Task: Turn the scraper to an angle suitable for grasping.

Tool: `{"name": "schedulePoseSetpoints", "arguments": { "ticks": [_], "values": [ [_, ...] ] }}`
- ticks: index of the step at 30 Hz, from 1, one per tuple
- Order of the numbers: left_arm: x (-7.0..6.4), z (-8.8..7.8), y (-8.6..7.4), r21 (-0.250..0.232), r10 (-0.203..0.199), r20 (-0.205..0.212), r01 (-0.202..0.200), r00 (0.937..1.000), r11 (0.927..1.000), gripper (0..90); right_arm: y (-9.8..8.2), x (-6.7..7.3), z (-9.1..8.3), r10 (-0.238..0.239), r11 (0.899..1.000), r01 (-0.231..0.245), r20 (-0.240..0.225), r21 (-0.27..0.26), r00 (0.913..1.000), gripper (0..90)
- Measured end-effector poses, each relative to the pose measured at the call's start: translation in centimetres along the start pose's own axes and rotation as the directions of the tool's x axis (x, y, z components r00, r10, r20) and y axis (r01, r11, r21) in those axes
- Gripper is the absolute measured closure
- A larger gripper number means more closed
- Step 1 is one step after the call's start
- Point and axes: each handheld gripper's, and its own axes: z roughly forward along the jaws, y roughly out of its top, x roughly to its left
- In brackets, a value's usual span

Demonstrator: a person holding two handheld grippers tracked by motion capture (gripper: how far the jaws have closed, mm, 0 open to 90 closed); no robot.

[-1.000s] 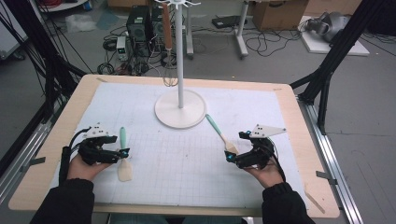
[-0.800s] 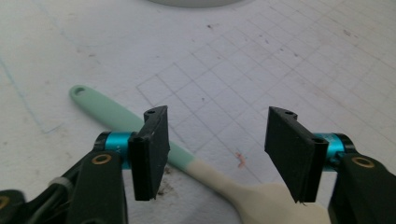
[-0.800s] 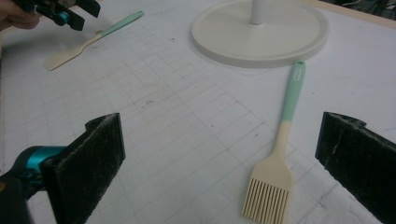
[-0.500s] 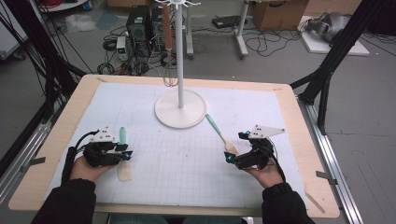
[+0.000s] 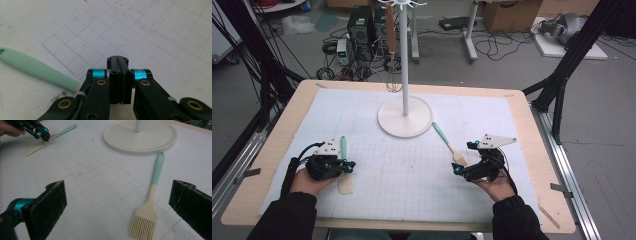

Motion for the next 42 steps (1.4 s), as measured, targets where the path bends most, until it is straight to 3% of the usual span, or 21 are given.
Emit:
{"name": "schedulePoseSetpoints", "arguments": {
  "ticks": [6, 10, 25, 37, 42],
  "values": [
    [0.1, 0.7, -0.2, 0.042, 0.008, -0.002, -0.008, 1.0, 0.9991, 88.6, 0.0, 0.0, 0.1, -0.007, 1.0, 0.007, -0.002, 0.001, 1.0, 0.2],
    [0.1, 0.4, -0.3, 0.049, 0.005, -0.009, -0.004, 0.9999, 0.9988, 88.7, 0.0, 0.0, 0.0, -0.003, 1.0, 0.003, -0.005, -0.002, 1.0, 0.2],
    [0.0, -0.9, -0.9, 0.105, 0.052, -0.048, -0.047, 0.9975, 0.9933, 88.7, 0.0, 0.0, -0.1, 0.0, 1.0, 0.0, -0.005, -0.005, 1.0, 0.2],
    [0.5, -2.3, -2.0, 0.108, 0.03, -0.071, -0.022, 0.997, 0.9939, 88.7, 0.0, 0.0, 0.0, 0.003, 1.0, -0.003, -0.003, -0.005, 1.0, 0.2],
    [1.0, -3.0, -2.1, 0.076, -0.001, -0.076, 0.006, 0.9971, 0.9971, 88.6, 0.0, 0.0, 0.0, 0.001, 1.0, -0.001, -0.003, -0.006, 1.0, 0.2]
  ]
}}
